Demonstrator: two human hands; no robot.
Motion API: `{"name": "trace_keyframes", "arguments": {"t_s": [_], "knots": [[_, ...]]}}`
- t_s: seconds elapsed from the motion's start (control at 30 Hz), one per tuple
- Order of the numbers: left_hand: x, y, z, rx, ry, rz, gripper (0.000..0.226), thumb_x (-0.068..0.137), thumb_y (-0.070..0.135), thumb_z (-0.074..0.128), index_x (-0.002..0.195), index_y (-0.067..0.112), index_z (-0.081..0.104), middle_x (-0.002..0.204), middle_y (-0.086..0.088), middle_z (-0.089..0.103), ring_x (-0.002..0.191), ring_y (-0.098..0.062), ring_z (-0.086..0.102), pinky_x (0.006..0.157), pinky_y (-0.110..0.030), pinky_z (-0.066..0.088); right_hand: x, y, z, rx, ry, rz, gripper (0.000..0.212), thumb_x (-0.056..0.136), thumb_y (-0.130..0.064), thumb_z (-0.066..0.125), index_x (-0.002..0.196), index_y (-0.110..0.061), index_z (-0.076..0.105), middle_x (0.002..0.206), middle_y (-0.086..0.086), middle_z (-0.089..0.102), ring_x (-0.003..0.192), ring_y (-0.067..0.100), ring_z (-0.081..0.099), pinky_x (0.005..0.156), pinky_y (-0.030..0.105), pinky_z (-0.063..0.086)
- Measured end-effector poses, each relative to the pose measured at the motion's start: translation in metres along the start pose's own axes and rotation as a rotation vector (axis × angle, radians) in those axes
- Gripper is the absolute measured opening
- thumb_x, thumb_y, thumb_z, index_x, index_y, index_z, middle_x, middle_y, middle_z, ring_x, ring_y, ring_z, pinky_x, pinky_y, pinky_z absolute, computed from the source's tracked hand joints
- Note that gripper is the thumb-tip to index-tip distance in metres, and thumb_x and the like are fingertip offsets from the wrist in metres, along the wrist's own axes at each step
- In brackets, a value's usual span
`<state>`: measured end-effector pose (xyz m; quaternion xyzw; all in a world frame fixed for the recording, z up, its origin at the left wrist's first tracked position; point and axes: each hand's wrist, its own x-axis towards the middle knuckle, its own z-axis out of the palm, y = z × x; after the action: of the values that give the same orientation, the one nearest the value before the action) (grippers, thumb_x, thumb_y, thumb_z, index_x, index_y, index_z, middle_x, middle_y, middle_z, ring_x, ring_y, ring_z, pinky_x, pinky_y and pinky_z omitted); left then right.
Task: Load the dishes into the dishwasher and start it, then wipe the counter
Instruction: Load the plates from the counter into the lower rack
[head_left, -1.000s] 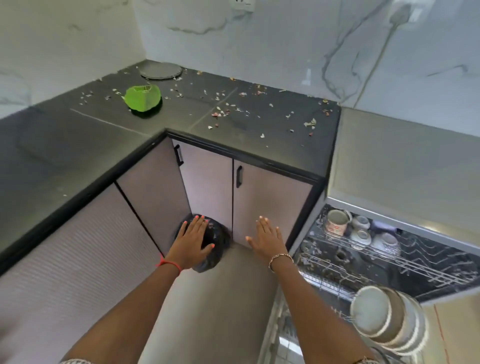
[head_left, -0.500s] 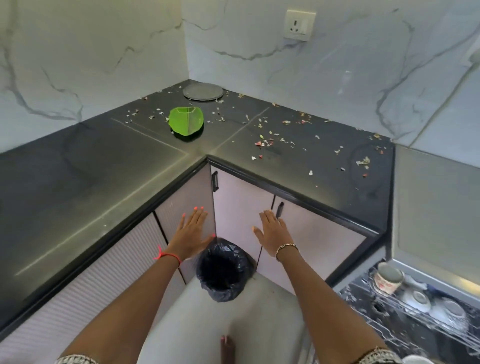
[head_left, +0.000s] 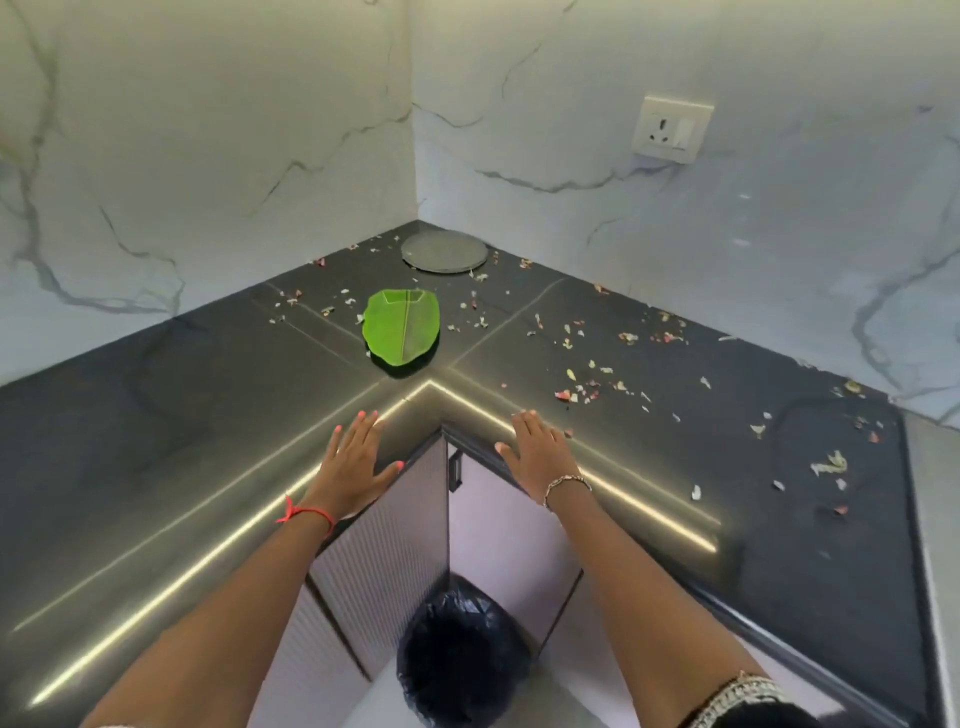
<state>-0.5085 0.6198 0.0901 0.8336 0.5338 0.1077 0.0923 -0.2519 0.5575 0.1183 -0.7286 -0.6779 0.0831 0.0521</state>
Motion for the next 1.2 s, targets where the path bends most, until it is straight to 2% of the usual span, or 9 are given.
{"name": "trace_keyframes", "arguments": {"t_s": [0.33,0.47,0.6,0.77,0.87,1.0,1.1,1.17,1.2], "knots": [[0.132,-0.064,-0.017,-0.014,0.0,-0.038,0.068,0.095,0.04,0.046,0.149,0.01,0.016,0.157,-0.004,0.012,0.146,-0.018,0.0,0.117,-0.038,-0.004,0.141,-0.006,-0.018,0.039,0.0,0.006,0.047,0.1,-0.034,0.033,0.138,-0.007,0.034,0.145,0.01,0.034,0.136,0.024,0.029,0.108,0.036,0.027],[0.196,-0.102,-0.026,-0.038,-0.004,-0.049,0.068,0.095,0.043,0.045,0.148,0.01,0.018,0.157,-0.005,0.013,0.146,-0.019,0.0,0.117,-0.039,-0.003,0.209,-0.01,-0.02,0.061,-0.027,0.062,0.047,0.1,-0.034,0.033,0.138,-0.006,0.034,0.145,0.01,0.034,0.136,0.024,0.029,0.108,0.035,0.026],[0.262,-0.137,-0.032,-0.042,-0.01,-0.041,0.067,0.095,0.043,0.043,0.148,0.011,0.019,0.157,-0.004,0.013,0.146,-0.019,0.001,0.117,-0.039,-0.002,0.273,-0.012,-0.023,0.061,0.001,0.14,0.042,0.1,-0.034,0.033,0.129,-0.005,0.043,0.133,0.012,0.045,0.124,0.029,0.04,0.102,0.036,0.033],[0.345,-0.17,-0.039,-0.081,-0.041,-0.013,0.066,0.095,0.037,0.048,0.147,0.008,0.021,0.156,-0.008,0.016,0.146,-0.021,0.007,0.117,-0.039,0.003,0.346,-0.012,-0.029,0.145,0.037,0.225,0.039,0.1,-0.032,0.035,0.122,-0.003,0.049,0.126,0.015,0.048,0.119,0.033,0.043,0.099,0.04,0.035],[0.391,-0.186,-0.039,-0.073,-0.054,-0.005,0.067,0.094,0.036,0.05,0.147,0.007,0.021,0.156,-0.009,0.016,0.145,-0.021,0.008,0.117,-0.039,0.003,0.392,-0.007,-0.032,0.286,0.101,0.282,0.036,0.099,-0.03,0.037,0.111,-0.001,0.055,0.119,0.016,0.051,0.114,0.033,0.047,0.095,0.039,0.038],[0.437,-0.197,-0.032,-0.064,-0.071,-0.014,0.068,0.094,0.037,0.05,0.147,0.008,0.02,0.156,-0.009,0.015,0.145,-0.022,0.007,0.117,-0.039,0.004,0.45,0.0,-0.036,0.487,0.199,0.396,0.03,0.097,-0.025,0.042,0.092,0.0,0.057,0.104,0.018,0.058,0.1,0.033,0.054,0.079,0.035,0.04],[0.463,-0.202,-0.02,-0.092,-0.075,-0.037,0.067,0.094,0.036,0.051,0.147,0.008,0.022,0.156,-0.009,0.016,0.145,-0.023,0.009,0.117,-0.039,0.007,0.491,0.007,-0.037,0.588,0.234,0.483,0.027,0.094,-0.021,0.047,0.076,-0.002,0.054,0.084,0.019,0.059,0.082,0.032,0.051,0.07,0.034,0.038],[0.479,-0.205,-0.008,-0.09,-0.101,-0.046,0.067,0.094,0.038,0.05,0.147,0.007,0.021,0.156,-0.009,0.014,0.145,-0.023,0.008,0.117,-0.04,0.007,0.517,0.013,-0.035,0.641,0.264,0.529,0.033,0.092,-0.016,0.05,0.062,-0.003,0.047,0.07,0.014,0.052,0.07,0.027,0.044,0.07,0.036,0.04],[0.486,-0.205,-0.001,-0.085,-0.111,-0.047,0.067,0.095,0.039,0.048,0.147,0.007,0.021,0.157,-0.009,0.013,0.145,-0.023,0.007,0.117,-0.04,0.007,0.53,0.016,-0.034,0.66,0.275,0.553,0.036,0.091,-0.015,0.051,0.057,-0.005,0.043,0.07,0.013,0.049,0.068,0.026,0.043,0.07,0.035,0.039]]}}
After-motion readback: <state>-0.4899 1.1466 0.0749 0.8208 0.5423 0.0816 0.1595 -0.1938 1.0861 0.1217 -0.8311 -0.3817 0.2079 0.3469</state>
